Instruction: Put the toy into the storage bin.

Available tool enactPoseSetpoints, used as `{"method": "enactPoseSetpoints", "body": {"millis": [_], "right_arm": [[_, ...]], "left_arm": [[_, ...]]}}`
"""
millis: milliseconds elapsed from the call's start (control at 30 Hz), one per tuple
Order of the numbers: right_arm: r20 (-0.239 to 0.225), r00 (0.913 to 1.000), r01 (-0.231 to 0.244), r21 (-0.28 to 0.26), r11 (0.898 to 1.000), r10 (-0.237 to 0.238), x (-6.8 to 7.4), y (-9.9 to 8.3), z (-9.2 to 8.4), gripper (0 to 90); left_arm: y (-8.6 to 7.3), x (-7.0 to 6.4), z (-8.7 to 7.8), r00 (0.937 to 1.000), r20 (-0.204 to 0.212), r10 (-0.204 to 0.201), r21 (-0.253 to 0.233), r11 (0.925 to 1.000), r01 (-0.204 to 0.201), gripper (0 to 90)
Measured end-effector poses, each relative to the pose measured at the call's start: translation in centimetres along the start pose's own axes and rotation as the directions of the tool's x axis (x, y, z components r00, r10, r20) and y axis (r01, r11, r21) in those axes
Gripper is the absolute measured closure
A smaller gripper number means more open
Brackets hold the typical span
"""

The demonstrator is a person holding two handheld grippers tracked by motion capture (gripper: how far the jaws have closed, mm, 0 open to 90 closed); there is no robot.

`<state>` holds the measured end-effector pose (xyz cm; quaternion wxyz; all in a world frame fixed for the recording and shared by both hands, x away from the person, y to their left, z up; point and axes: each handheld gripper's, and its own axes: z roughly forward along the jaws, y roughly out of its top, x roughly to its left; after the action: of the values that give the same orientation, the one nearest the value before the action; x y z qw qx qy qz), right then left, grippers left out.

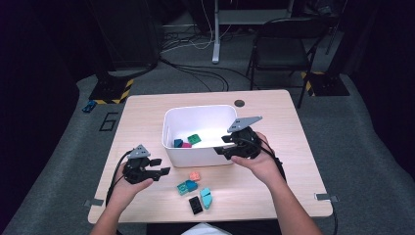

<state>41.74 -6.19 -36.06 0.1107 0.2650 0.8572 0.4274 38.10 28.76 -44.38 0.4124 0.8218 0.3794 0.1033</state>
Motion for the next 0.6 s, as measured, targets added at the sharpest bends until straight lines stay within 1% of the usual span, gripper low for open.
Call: {"method": "enactPoseSetpoints", "body": {"millis": [100,167,200,233,333,367,433,500,533,600], "right_arm": [[-0.003,1.0,-0.007,0.002,1.0,0.007,0.0,-0.2,0.1,48.1],[-0.004,1.0,-0.001,0.002,1.0,0.001,-0.1,-0.2,0.1,48.1],[-0.003,1.0,-0.003,0.007,1.0,0.003,0.1,-0.3,0.1,48.1],[-0.003,1.0,-0.003,0.007,1.0,0.003,0.1,-0.3,0.1,48.0],[-0.007,1.0,-0.001,-0.004,1.0,0.001,0.2,-0.2,-0.1,48.0],[-0.006,1.0,0.006,-0.008,1.0,-0.006,0.2,-0.2,-0.2,48.0],[-0.006,1.0,0.005,-0.014,1.0,-0.005,0.3,-0.2,-0.4,48.0],[-0.004,1.0,0.0,-0.019,1.0,0.0,0.4,-0.2,-0.7,48.0],[-0.003,1.0,0.008,-0.023,1.0,-0.008,0.3,-0.2,-0.8,48.0],[0.0,1.0,0.002,-0.027,1.0,-0.002,0.3,-0.2,-0.9,48.0]], "left_arm": [[-0.3,-0.6,0.6,0.9998,0.01,0.02,0.012,0.9997,-0.02,43.9],[-0.4,-0.9,0.8,0.9998,0.007,0.021,0.011,0.9997,-0.021,44.3],[-0.6,-1.3,1.2,0.9994,0.004,0.036,0.024,0.9991,-0.036,45.0],[-0.7,-1.5,1.4,0.9989,0.011,0.046,0.031,0.9985,-0.046,45.1],[-1.2,-2.0,2.1,0.9979,0.038,0.053,0.046,0.9974,-0.055,45.4],[-1.3,-2.2,2.3,0.9972,0.043,0.062,0.05,0.9967,-0.064,45.4],[-1.6,-2.6,2.9,0.9958,0.06,0.069,0.065,0.9952,-0.073,45.3],[-1.8,-2.8,3.3,0.9937,0.07,0.087,0.077,0.9927,-0.093,45.1],[-1.8,-2.8,3.3,0.9937,0.07,0.087,0.077,0.9927,-0.093,45.1],[-2.0,-3.0,4.0,0.9921,0.083,0.094,0.093,0.9904,-0.102,45.0]]}}
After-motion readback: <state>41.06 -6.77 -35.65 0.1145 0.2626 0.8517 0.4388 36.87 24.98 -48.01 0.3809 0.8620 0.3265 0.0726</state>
